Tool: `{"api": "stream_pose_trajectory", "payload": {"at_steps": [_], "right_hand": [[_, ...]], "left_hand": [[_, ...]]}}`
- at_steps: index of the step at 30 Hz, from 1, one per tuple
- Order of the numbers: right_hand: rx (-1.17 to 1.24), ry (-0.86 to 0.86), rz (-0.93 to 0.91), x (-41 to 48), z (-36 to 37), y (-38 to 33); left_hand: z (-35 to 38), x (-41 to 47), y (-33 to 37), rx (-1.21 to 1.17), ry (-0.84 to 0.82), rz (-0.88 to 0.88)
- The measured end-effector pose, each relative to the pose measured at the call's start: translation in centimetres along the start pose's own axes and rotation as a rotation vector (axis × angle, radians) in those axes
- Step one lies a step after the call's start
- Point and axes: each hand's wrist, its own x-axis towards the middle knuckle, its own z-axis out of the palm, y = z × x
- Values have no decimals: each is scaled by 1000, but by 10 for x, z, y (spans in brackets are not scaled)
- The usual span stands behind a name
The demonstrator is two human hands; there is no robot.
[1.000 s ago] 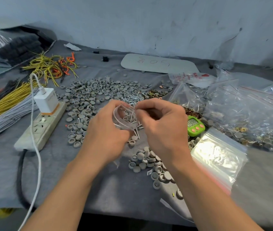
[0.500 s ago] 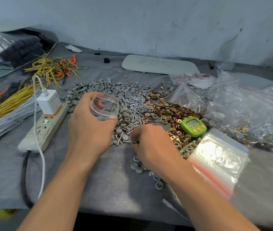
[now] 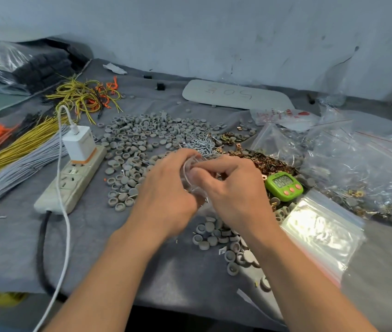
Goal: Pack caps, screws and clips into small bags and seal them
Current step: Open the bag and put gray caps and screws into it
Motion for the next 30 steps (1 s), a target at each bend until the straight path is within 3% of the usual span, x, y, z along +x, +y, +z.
{"api": "stream_pose_trajectory", "payload": {"at_steps": [3,6,7,10,13,15,18,22,27,30], "right_hand": [[110,174,23,4,-2,2],[71,371,79,7,-6,7],[13,330,102,9,-7,9],[-271,-42,151,7,-1,12],[-556,-245,103,3,15,15],[-643,-282,40,1,23,15],[-672,-267,-20,1,25,15],[-646,-269,18,0,21,12],[-555,69,121,0,5,7],[-426,188,72,-2,-4,7]], "left_hand": [[-3,2,-5,-106,67,-66],[-8,5,-10,-185,139,-143],[-9,6,-11,-214,167,-165],[-18,7,-10,-299,324,-199],[-27,5,-11,-200,466,-145],[-26,4,-12,-54,435,-100],[-15,4,-15,145,249,-46],[-3,5,-18,213,55,-20],[2,5,-19,202,18,-39],[4,4,-16,176,9,-45]]}}
